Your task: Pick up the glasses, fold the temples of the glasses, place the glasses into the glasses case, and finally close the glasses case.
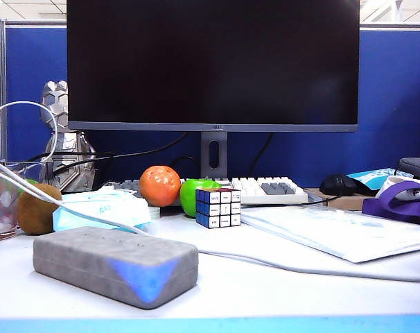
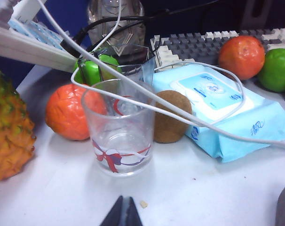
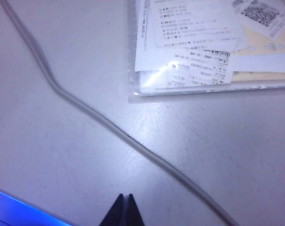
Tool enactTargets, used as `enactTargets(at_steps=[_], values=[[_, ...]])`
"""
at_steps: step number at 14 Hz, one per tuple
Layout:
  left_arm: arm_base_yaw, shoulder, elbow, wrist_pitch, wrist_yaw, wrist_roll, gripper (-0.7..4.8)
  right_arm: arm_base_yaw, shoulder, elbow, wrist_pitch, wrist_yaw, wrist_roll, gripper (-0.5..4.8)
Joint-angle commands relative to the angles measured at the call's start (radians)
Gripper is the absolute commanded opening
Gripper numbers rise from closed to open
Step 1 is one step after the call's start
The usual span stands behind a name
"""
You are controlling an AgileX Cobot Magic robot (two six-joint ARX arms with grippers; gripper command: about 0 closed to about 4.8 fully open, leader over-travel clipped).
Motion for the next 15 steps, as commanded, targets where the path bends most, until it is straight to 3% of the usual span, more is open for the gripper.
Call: enactTargets(at_steps=[1,5,6,7,8,11,12,15], values=[[0.002,-0.002,-0.002,-0.012,-0.002,-0.007,-0.05,0.000,-0.002,0.002,0.017,-0.001,0.004,-0.01],[0.002,-0.001,-0.002,-0.009,-0.002,-0.006,-0.05,-0.042,-0.101,-0.025,0.011,-0.001,0.003,-0.01],[0.004,-0.001,-0.002,-0.008,0.001,-0.006,-0.05,-0.114,-0.204,-0.032,0.024,0.006,0.003,-0.01],[0.004,-0.002,-0.002,-0.008,0.002,-0.006,-0.05,-0.314,-0.378,-0.034,0.024,-0.006,-0.115,-0.01],[0.004,-0.001,-0.002,-0.007,0.002,-0.006,-0.05,-0.381,-0.407,-0.038,0.043,-0.016,-0.167,-0.01],[0.004,-0.002,-0.002,-0.006,0.002,-0.006,-0.05,-0.509,-0.406,-0.047,0.059,-0.136,-0.161,0.00],[0.004,-0.001,-0.002,-0.006,0.002,-0.006,-0.05,-0.560,-0.406,-0.061,0.078,-0.288,-0.151,-0.01],[0.004,-0.002,-0.002,-0.006,0.002,-0.006,-0.05,-0.625,-0.406,-0.061,0.080,-0.286,-0.151,-0.01]])
